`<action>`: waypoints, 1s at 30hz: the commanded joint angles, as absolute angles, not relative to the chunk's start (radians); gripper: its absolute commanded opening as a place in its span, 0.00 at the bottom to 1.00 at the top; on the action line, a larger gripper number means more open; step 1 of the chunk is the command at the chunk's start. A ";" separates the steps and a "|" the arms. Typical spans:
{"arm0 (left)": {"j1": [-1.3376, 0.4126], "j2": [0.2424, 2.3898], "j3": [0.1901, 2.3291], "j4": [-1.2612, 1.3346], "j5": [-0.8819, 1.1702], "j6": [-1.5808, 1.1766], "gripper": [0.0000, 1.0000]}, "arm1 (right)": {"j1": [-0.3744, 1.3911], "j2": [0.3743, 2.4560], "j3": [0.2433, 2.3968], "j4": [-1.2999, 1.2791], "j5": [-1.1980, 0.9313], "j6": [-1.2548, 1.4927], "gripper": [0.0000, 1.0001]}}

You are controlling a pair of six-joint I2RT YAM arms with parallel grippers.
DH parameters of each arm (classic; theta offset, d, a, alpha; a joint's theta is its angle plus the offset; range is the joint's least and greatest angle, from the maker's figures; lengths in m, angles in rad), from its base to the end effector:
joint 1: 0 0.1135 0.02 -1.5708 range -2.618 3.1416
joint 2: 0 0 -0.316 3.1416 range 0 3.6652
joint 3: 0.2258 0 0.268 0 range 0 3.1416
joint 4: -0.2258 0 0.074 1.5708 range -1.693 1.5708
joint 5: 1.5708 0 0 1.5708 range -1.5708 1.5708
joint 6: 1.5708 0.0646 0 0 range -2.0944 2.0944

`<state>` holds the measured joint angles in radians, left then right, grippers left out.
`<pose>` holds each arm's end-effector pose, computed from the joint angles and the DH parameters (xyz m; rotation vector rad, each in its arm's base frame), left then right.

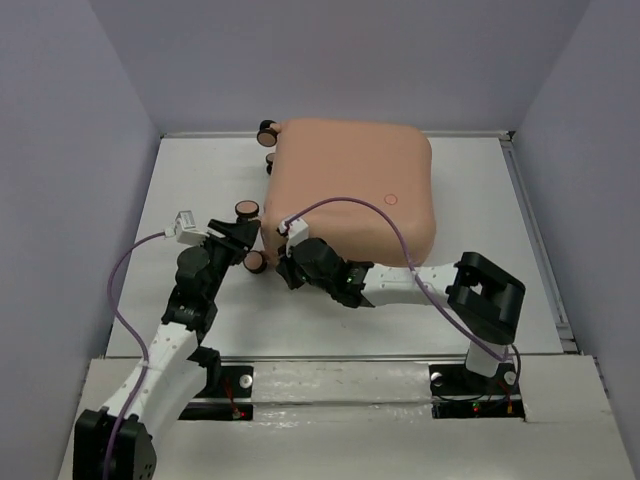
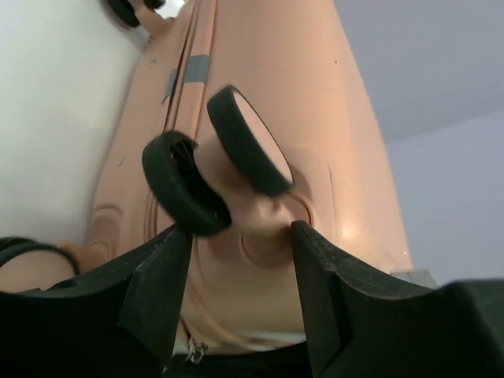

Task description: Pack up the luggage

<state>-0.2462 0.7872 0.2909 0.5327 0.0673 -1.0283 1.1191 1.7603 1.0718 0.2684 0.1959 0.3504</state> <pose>0.1867 -0.0514 0.2708 -0.5694 1.5307 -1.0513 0.2055 0.3947 0.2482 -0.6501 1.9572 0.7448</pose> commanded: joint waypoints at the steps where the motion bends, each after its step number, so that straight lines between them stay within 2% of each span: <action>1: -0.287 0.559 0.375 0.200 0.212 -0.776 0.06 | 1.115 1.859 1.227 0.523 -0.072 0.356 0.07; 3: -0.285 0.500 0.396 0.091 0.173 -0.747 0.06 | 1.115 1.894 1.244 0.569 -0.127 0.354 0.07; 7: -0.285 0.498 0.375 0.078 0.241 -0.741 0.06 | 1.115 1.856 1.194 0.563 -0.130 0.348 0.07; 13: -0.285 0.584 0.374 0.161 0.325 -0.721 0.06 | 1.089 1.581 0.892 0.488 -0.090 0.334 0.07; 14: -0.285 0.583 0.394 0.149 0.325 -0.692 0.06 | 1.078 1.548 0.865 0.451 -0.097 0.336 0.13; 15: -0.284 0.581 0.425 0.087 0.301 -0.671 0.06 | 1.078 1.519 0.848 0.364 -0.106 0.334 0.25; 16: -0.285 0.581 0.495 0.051 0.287 -0.645 0.10 | 1.078 1.494 0.821 0.323 -0.118 0.333 0.41; 17: -0.285 0.586 0.533 -0.028 0.249 -0.590 0.31 | 1.078 1.446 0.805 0.252 -0.136 0.336 0.67; 19: -0.284 0.615 0.653 -0.104 0.209 -0.534 0.51 | 1.078 1.381 0.761 0.219 -0.126 0.379 0.79; 20: -0.284 0.630 0.688 -0.136 0.192 -0.508 0.65 | 1.078 1.296 0.708 0.210 -0.114 0.393 0.82; 22: -0.281 0.681 0.770 -0.198 0.150 -0.464 0.76 | 1.078 1.202 0.663 0.167 -0.072 0.425 0.85; 27: -0.275 0.797 0.908 -0.236 0.152 -0.407 0.93 | 1.068 0.926 0.623 -0.086 0.145 0.462 0.88; 30: -0.262 0.934 0.965 -0.267 0.185 -0.330 0.96 | 1.033 0.838 0.643 -0.222 0.295 0.489 0.88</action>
